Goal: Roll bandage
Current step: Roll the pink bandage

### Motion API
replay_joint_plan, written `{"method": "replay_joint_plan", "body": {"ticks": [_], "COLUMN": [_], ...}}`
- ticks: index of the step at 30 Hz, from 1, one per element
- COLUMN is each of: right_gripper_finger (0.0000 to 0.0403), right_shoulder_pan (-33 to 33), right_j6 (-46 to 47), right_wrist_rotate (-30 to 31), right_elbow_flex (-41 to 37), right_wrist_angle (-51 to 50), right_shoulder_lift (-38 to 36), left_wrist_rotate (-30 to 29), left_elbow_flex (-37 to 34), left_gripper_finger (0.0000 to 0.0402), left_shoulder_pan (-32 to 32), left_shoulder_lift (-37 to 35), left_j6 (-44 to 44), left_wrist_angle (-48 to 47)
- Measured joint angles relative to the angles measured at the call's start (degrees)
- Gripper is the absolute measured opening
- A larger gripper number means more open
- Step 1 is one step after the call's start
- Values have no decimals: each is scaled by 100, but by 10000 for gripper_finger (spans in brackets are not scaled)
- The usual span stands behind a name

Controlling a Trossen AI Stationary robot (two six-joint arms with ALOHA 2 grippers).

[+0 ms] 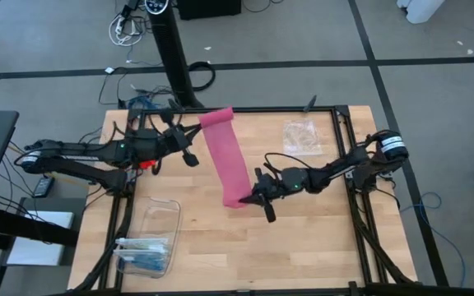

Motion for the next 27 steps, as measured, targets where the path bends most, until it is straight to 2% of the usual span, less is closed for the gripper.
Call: {"method": "replay_joint_plan", "body": {"ticks": [8,14,19,27], "right_gripper_finger": [1,1,0,0], "right_shoulder_pan": [511,550,338,-185], "right_j6": [-286,-802,-1408,-2074], "right_wrist_rotate": [745,1176,1347,1858], "right_elbow_flex": [0,245,914,2249], "right_wrist_angle": [-196,-747,-1554,-2687], "right_shoulder_lift": [-914,-1599,-1919,-1941], "left_wrist_rotate": [274,554,579,584], "left_elbow_flex": [-1333,-2081,-2189,-2186], "left_gripper_finger": [4,4,4,4], "left_shoulder_pan": [29,6,-138,-415], "left_shoulder_lift": [2,132,522,1578], "left_j6": [-457,-1075,-1373,-1420], "left_wrist_angle": [1100,1874,2093,3043]}}
